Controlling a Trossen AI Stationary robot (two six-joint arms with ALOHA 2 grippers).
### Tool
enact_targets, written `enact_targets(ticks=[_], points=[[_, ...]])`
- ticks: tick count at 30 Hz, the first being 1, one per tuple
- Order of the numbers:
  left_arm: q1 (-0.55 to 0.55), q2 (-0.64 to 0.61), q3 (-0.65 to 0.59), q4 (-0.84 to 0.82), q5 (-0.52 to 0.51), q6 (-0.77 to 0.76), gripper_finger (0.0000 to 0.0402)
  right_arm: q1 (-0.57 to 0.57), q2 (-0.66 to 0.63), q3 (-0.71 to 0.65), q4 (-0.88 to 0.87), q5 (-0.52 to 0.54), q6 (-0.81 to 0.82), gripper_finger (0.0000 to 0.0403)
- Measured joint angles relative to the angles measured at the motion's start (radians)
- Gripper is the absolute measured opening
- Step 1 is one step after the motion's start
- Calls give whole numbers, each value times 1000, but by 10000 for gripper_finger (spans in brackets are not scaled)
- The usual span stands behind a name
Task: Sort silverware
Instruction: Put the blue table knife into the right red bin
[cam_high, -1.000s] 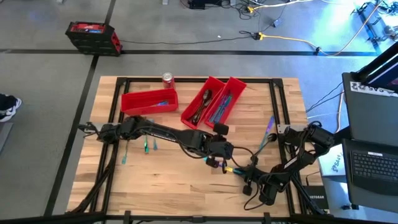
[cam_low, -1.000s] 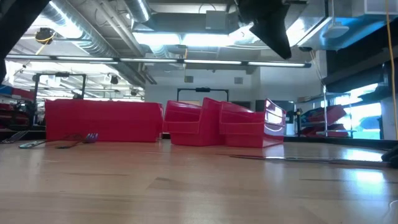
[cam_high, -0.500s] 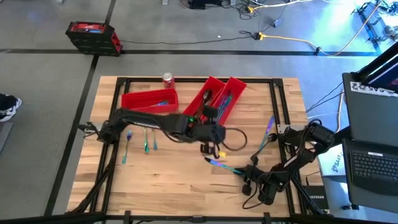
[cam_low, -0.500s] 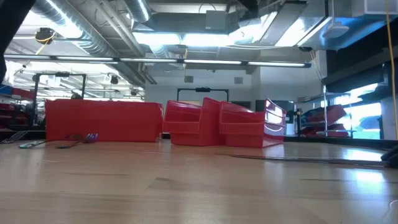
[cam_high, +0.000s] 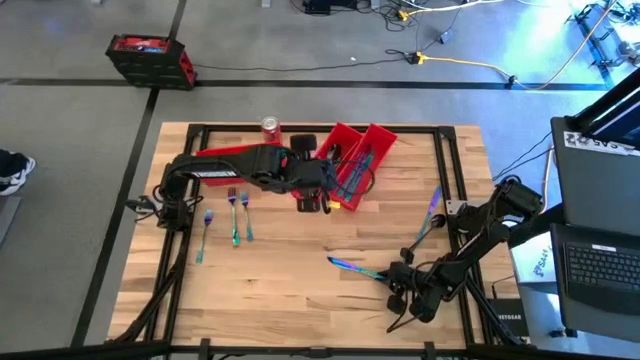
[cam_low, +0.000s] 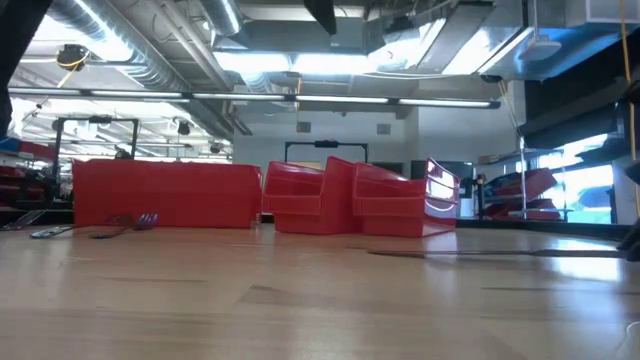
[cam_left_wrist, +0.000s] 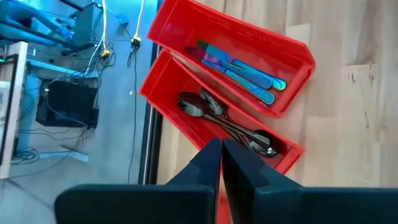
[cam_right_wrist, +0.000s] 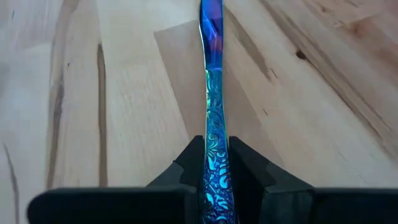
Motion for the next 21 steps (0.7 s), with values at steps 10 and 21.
enact_targets(ticks=[10, 21], points=[[98, -1, -46, -81, 217, -64, 0, -16, -58, 2, -12, 6, -33, 31], [133, -37, -446, 11, 248, -107, 0, -16, -157, 3, -73, 47, -29, 30]])
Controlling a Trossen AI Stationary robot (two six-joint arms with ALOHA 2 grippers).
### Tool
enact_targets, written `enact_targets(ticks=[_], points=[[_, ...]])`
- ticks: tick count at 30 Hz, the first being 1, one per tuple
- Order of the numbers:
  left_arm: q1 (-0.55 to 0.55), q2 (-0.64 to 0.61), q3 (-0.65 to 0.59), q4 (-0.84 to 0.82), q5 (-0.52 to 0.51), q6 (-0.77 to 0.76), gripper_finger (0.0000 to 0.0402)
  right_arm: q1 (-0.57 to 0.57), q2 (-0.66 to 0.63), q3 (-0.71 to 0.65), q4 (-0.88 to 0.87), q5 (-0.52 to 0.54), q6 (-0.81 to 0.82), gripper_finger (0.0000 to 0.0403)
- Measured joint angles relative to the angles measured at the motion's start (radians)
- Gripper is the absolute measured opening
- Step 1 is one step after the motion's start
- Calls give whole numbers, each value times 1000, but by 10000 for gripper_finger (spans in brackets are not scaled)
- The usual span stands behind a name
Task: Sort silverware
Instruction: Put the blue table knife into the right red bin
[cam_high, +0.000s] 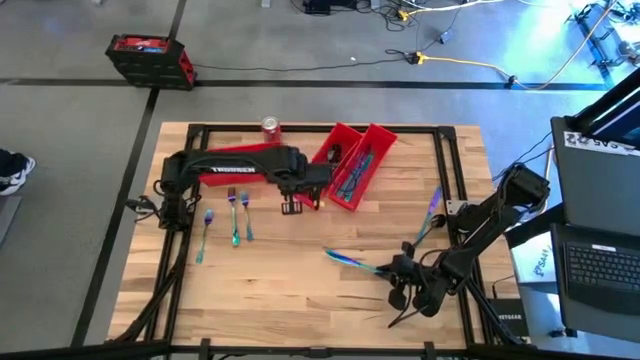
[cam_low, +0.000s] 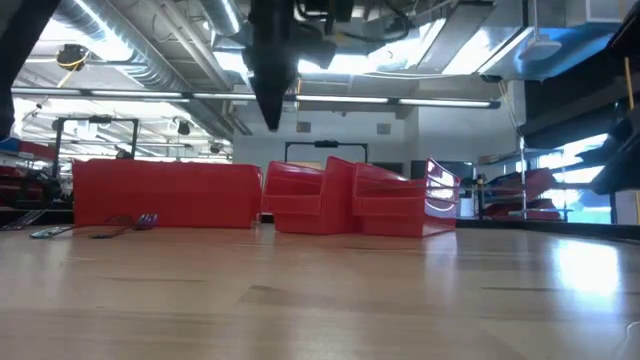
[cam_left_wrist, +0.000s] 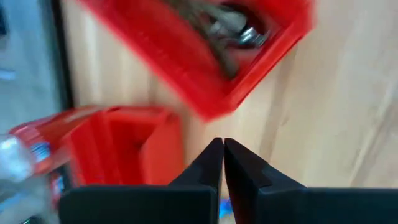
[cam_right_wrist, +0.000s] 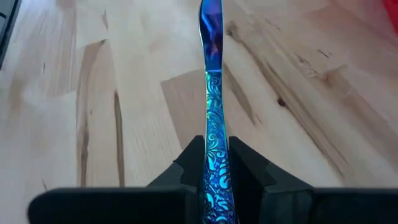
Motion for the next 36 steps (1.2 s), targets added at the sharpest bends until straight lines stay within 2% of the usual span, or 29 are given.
enact_targets(ticks=[4, 11, 17, 21, 26, 32, 36], points=[[1, -125, -180, 211, 74, -27, 0, 0, -50, 1, -23, 0, 11, 30], [-2, -369, -461, 450, 83, -103, 0, -9, -118, 41, -150, 8, -2, 30], [-30, -577, -697, 669, -5, -187, 0, -73, -148, 107, -226, -30, -57, 30], [-45, -678, -841, 807, -25, -230, 0, -134, -159, 155, -232, -42, -127, 30], [-58, -737, -1014, 998, -21, -197, 0, -226, -159, 221, -265, -45, -163, 30], [-61, -744, -1179, 1269, 110, -180, 0, -349, -159, 315, -344, -46, -190, 30], [-61, -743, -1242, 1358, 198, -145, 0, -430, -159, 369, -361, -50, -191, 30]])
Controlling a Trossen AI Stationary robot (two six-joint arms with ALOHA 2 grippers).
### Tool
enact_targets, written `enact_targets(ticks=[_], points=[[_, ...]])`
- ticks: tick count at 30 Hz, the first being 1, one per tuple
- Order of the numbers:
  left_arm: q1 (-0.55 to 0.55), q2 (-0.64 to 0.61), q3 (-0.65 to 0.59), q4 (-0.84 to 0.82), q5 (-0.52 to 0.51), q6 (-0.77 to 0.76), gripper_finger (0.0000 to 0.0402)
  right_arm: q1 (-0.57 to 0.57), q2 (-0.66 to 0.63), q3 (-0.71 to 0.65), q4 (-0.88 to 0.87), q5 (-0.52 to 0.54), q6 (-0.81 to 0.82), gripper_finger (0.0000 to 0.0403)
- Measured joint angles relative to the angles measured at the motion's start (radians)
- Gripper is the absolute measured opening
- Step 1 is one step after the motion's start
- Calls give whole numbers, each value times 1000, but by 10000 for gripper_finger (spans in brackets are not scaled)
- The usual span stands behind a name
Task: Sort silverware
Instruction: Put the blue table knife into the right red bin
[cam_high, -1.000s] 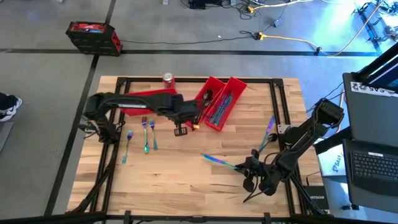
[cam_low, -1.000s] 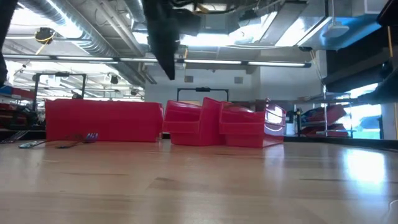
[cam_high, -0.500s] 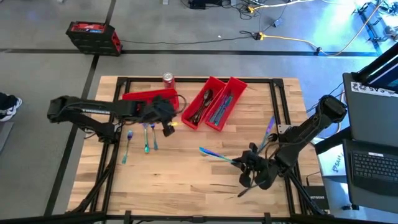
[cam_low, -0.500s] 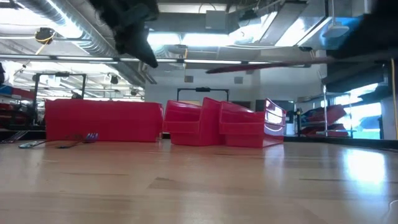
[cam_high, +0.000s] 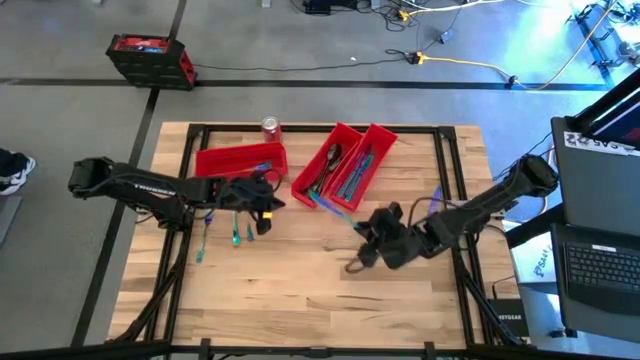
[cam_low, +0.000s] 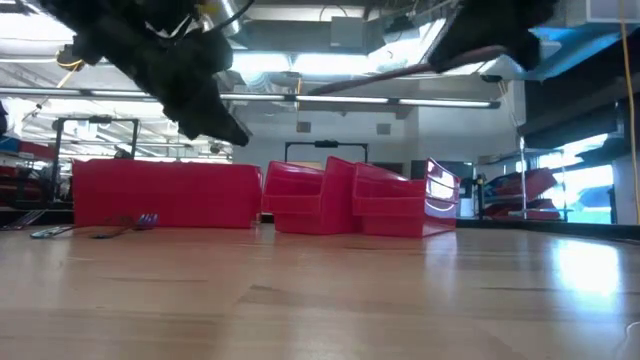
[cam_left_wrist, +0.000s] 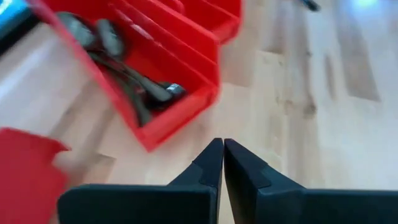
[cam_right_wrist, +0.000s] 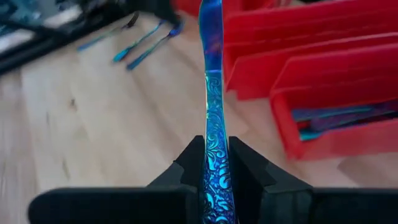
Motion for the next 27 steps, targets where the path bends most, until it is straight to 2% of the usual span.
enact_targets(ticks=[4, 7, 11, 14, 18, 27], points=[[0, 0, -34, 61, 116, 53, 0, -91, 0, 34, 1, -22, 3, 30], [-1, 0, -57, 90, 148, 67, 0, -157, 0, 48, 2, -33, 22, 30], [2, 0, -125, 248, 245, 85, 0, -232, 0, 54, 3, -35, 22, 30], [3, 1, -180, 349, 283, 92, 0, -274, 0, 55, 10, 20, 29, 30], [7, 2, -225, 405, 346, 122, 0, -308, 0, 55, 29, 132, 80, 30], [13, 2, -259, 388, 347, 176, 0, -349, 29, 77, 65, 264, 241, 30]])
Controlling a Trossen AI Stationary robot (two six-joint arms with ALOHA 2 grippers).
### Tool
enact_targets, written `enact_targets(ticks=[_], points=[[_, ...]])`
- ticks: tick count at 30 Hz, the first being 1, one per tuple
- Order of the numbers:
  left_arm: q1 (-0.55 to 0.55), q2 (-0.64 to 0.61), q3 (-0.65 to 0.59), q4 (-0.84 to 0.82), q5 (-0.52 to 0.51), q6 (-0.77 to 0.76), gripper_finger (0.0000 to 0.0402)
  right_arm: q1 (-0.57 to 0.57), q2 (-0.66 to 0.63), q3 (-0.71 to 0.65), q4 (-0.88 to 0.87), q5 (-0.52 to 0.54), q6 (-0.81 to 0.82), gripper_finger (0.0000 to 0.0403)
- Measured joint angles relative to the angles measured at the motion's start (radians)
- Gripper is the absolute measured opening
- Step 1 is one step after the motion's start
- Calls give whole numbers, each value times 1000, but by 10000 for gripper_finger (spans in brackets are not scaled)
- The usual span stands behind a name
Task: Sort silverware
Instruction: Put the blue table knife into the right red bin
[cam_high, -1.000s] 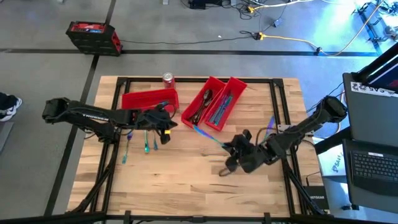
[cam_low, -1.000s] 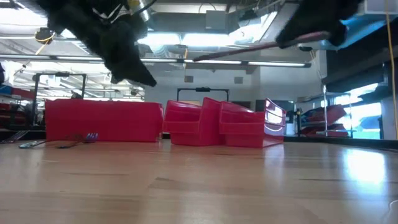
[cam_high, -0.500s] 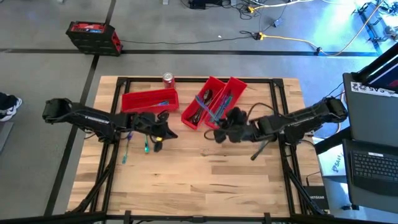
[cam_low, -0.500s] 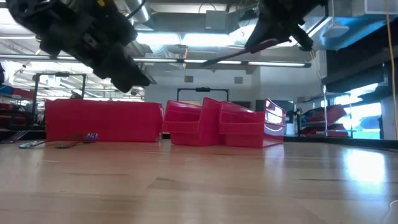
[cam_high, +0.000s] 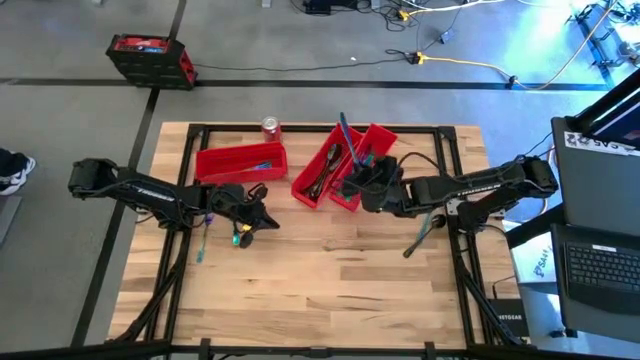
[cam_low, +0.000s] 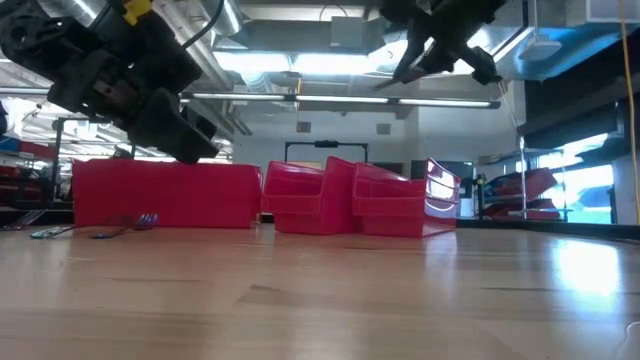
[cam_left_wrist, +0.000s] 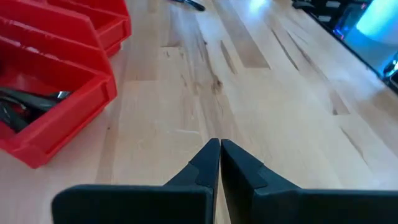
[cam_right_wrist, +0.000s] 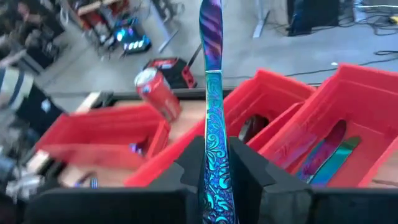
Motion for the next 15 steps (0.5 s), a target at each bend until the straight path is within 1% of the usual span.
enact_targets(ticks=[3, 6, 8, 12, 15], points=[[0, 0, 0, -4, 0, 29, 0, -7, 39, 56, -31, 41, 61, 30], [8, 0, 0, 0, 0, 47, 0, -22, 105, 132, -88, 48, 123, 30], [20, 0, 0, 7, 0, 42, 0, -33, 157, 193, -156, 48, 182, 30], [42, 0, 0, 4, 0, 45, 0, -54, 262, 320, -354, 36, 373, 30], [56, 0, 0, 0, 0, 47, 0, -57, 327, 387, -543, 32, 567, 30]])
